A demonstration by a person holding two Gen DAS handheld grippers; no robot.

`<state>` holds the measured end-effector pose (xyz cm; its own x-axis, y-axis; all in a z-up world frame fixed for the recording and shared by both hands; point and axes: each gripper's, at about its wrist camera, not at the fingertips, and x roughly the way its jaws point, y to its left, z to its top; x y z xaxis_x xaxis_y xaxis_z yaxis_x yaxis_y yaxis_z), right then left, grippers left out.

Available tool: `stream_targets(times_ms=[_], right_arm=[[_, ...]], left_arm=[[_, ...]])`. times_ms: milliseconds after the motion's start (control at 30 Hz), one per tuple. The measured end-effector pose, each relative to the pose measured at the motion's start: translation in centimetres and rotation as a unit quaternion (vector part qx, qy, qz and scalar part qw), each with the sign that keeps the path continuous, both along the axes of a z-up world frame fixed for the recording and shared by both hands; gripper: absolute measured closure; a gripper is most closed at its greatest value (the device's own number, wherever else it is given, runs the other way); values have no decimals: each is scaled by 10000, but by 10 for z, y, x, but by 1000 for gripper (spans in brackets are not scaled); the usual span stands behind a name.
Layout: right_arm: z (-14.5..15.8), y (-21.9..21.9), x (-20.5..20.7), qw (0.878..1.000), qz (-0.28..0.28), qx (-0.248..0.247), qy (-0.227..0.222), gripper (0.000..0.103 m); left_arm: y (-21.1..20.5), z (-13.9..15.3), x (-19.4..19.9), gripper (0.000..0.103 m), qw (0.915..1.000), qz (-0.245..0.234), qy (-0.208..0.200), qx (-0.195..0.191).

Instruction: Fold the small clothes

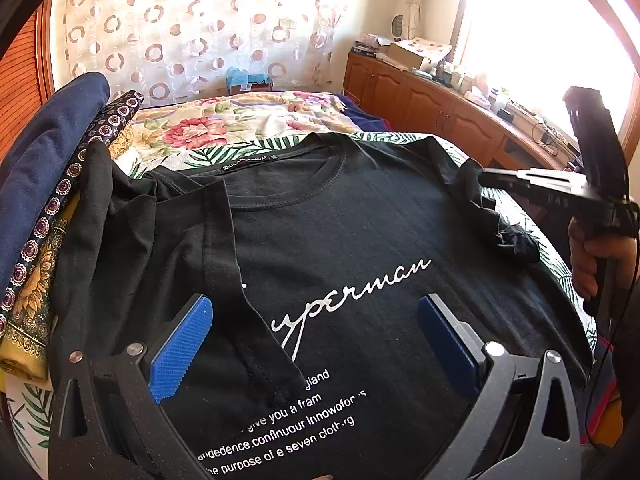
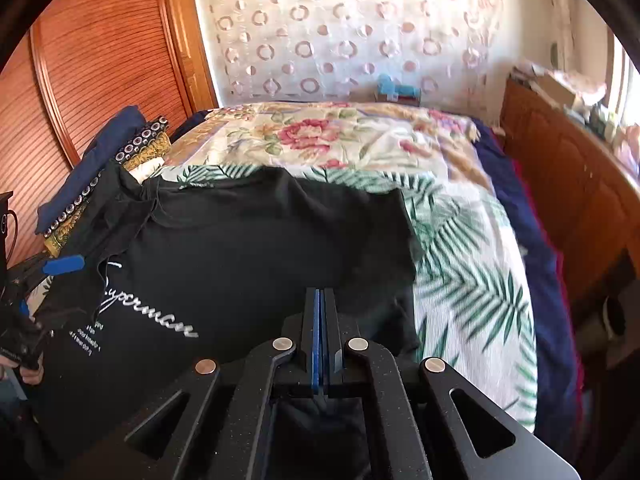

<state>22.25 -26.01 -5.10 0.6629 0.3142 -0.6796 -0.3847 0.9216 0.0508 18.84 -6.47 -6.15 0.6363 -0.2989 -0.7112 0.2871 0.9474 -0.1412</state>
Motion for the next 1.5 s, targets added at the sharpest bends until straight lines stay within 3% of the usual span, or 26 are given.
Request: stream_targets(times_ms=[200,267,333,400,600,767,833,1033,1267,1500], right_arm=[[-2,-10,0,9995,-198,-208,-110,103],[-10,-15,2,9980,-499,-396,-45,95],[-23,-25,4,9961,-742,-477,103,70],[-34,-31,6,9949,-856,-447,282,66],[-45,-32,6,9947,-857,-316,470,66],[-43,-39,17,9951,-832,-189,508,84],[-41,-39,19,9955,-798,-152,485,98],[-19,-23,4,9986,-496,28,153,99],[20,34,1,9990,282,-3,-338,100],[28,63,5,9936,946,572,-214,99]], left_arm=[[1,-2,-2,0,10000,-5,31,-27],[0,-3,-2,0,10000,-19,57,-40],[0,-5,-1,0,9999,-44,78,-45],[-3,-6,-1,0,9999,-80,90,-39],[-5,-5,-2,0,9999,-111,72,-37],[-2,-5,0,0,9999,-74,84,-39],[-2,-5,0,0,9999,-67,89,-33],[2,-4,-3,0,10000,-28,60,-9],[13,-1,-7,0,10000,95,23,-6],[19,-4,-9,0,9998,211,60,-30]])
